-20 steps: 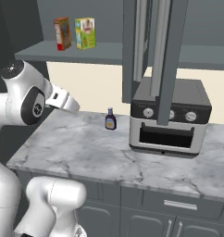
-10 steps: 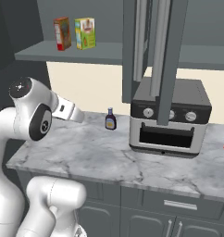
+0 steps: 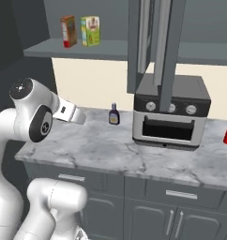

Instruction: Pick the cereal and cereal from the counter and place them in the cabinets closest to them.

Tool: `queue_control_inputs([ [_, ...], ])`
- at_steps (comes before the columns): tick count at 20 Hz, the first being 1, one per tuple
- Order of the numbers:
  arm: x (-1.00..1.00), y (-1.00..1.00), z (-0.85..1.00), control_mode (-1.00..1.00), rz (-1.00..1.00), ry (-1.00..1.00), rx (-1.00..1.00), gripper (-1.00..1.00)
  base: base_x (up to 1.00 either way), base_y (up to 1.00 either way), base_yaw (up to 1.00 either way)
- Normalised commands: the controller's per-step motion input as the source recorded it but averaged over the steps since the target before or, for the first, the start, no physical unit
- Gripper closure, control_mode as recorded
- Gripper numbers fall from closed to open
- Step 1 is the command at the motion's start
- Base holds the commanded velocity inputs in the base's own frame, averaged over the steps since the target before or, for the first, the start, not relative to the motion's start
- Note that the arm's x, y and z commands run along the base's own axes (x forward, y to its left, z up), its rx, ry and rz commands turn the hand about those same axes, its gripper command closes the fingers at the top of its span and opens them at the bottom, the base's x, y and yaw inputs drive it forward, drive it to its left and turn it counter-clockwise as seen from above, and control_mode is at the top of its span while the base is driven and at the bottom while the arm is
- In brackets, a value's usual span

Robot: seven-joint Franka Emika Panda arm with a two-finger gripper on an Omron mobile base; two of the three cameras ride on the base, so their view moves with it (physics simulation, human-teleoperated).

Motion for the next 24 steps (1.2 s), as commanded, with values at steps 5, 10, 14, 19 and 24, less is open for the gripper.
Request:
queue_control_inputs([
  [5, 0.0, 0.0, 0.0, 1.0, 0.0, 0.0, 0.0, -1.0, -0.62, -0.13, 0.0],
  [10, 0.0, 0.0, 0.0, 1.0, 0.0, 0.0, 0.0, -1.0, -0.05, 0.0, 0.0],
  [14, 0.0, 0.0, 0.0, 1.0, 0.0, 0.0, 0.0, -1.0, -0.03, -0.08, 0.0],
  [19, 0.0, 0.0, 0.0, 1.0, 0.0, 0.0, 0.0, -1.0, -0.36, -0.28, -0.01],
  [24, 0.0, 0.0, 0.0, 1.0, 0.0, 0.0, 0.0, -1.0, -0.5, -0.1, 0.0],
])
